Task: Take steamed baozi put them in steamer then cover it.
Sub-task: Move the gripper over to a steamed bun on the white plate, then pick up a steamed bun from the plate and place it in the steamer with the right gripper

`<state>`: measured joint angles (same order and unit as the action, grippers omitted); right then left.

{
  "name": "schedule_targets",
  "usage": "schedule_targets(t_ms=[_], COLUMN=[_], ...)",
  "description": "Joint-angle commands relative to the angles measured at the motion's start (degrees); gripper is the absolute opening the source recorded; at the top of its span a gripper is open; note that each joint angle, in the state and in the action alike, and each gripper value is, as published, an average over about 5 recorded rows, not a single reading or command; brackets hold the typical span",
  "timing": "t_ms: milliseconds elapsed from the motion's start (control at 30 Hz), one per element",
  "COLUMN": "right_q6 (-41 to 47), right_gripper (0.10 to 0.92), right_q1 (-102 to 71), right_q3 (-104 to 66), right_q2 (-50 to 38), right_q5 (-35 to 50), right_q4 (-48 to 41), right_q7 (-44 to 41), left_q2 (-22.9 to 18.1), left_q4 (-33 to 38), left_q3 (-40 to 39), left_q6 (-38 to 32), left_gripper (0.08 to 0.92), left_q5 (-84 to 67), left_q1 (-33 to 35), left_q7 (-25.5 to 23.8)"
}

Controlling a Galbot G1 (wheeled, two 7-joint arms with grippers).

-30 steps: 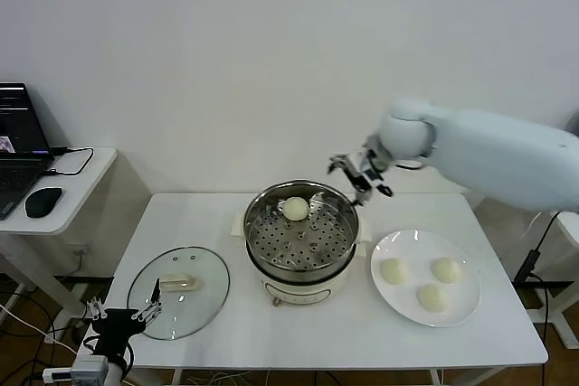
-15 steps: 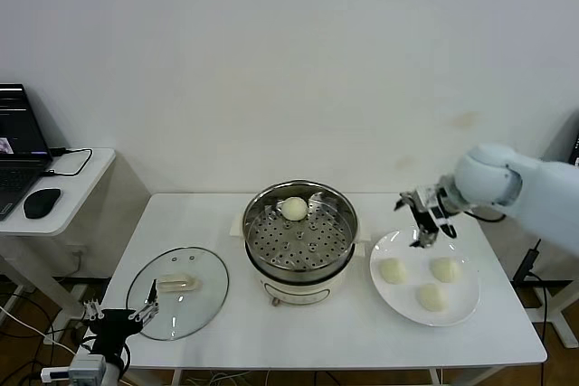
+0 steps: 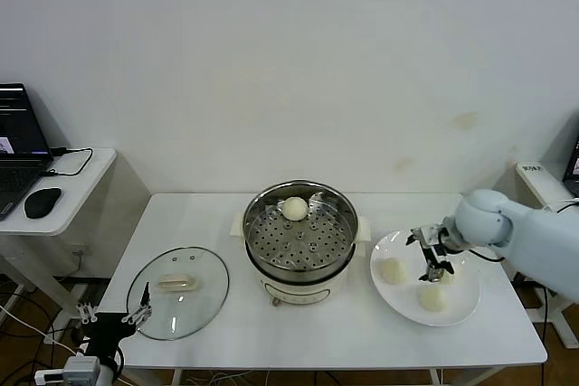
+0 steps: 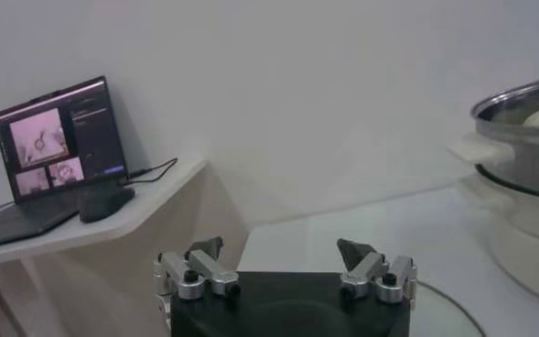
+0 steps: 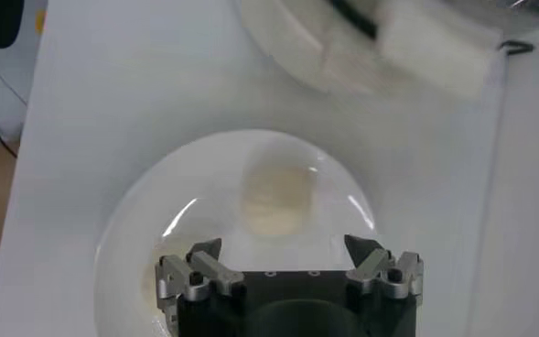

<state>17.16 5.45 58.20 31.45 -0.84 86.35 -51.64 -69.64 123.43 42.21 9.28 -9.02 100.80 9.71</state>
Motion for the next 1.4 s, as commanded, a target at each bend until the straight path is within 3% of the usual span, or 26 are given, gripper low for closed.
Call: schedule_targets(t_ms=[33,600,1067,1400], right_q6=[0.0,0.6,0.9,2.7], right_gripper=[0.823,0.821,0.676,0.662], right_q1=[-7.1,-9.1,-8.7,2.5], right_q3=[-4.8,-6.7,-7.2,-4.4], right_q2=[6.1,10.4,10.0,2.6], right_q5=[-2.1,-4.4,-4.3,2.1], right_q4=[-6.4,-11.0,-11.4,-3.5], right_q7=[0.7,1.5,0.1,-2.5], left_q2=[0.0,-0.2,-0.3,0.0], left_q4=[-0.1,-1.1,-1.0,-0.3], left_q3=[0.1,0.1,-0.1,0.1], left_q6=[0.0,-0.1,-0.1,0.0], left_gripper=[0.823,0.823,0.823,0.823], left_q5=[0.0,0.0,0.1,0.0], left_q1=[0.0,-0.3,-0.3,-0.4], left_q7=[0.0,0.0,0.1,0.1])
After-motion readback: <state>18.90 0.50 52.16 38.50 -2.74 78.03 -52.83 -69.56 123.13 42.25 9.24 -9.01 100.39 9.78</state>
